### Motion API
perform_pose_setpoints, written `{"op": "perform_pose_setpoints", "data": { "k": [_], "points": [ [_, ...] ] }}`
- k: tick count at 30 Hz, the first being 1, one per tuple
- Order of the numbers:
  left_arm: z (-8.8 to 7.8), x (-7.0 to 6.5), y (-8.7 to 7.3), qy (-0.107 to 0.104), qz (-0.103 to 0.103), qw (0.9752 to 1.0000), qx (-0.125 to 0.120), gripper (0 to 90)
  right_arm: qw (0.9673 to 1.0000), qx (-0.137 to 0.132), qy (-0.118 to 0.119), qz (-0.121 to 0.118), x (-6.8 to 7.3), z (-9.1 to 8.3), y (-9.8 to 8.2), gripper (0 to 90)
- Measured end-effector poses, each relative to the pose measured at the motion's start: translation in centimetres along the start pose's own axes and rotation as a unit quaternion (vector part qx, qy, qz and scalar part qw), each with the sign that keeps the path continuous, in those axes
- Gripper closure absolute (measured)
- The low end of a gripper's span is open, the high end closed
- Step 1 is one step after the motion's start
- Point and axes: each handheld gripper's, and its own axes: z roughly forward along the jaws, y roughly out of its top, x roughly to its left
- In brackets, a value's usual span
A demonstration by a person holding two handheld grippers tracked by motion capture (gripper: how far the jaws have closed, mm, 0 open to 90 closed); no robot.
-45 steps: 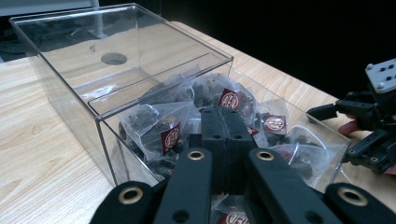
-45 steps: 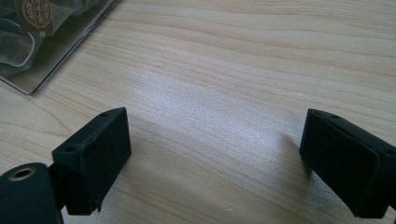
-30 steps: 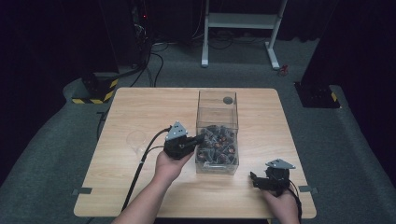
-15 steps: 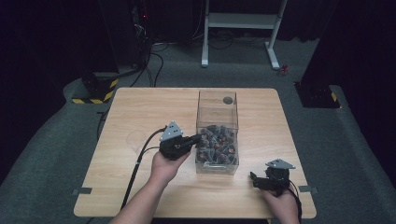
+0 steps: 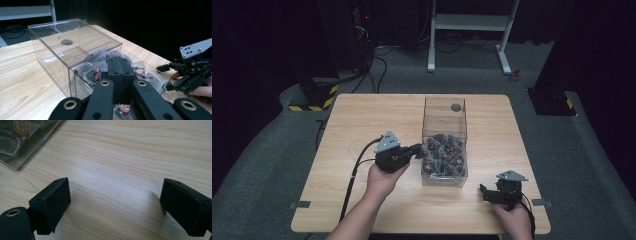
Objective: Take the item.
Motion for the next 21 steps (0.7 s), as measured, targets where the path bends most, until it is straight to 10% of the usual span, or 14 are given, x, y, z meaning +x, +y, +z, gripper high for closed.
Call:
{"op": "perform_pose_setpoints", "data": {
  "k": [21],
  "points": [
    [-2.7,1.7,-0.1,0.035,0.003,0.9994,-0.006,89.9,1.0000,0.000,0.000,0.000,0.0,0.0,0.0,9.4]
  ]
}}
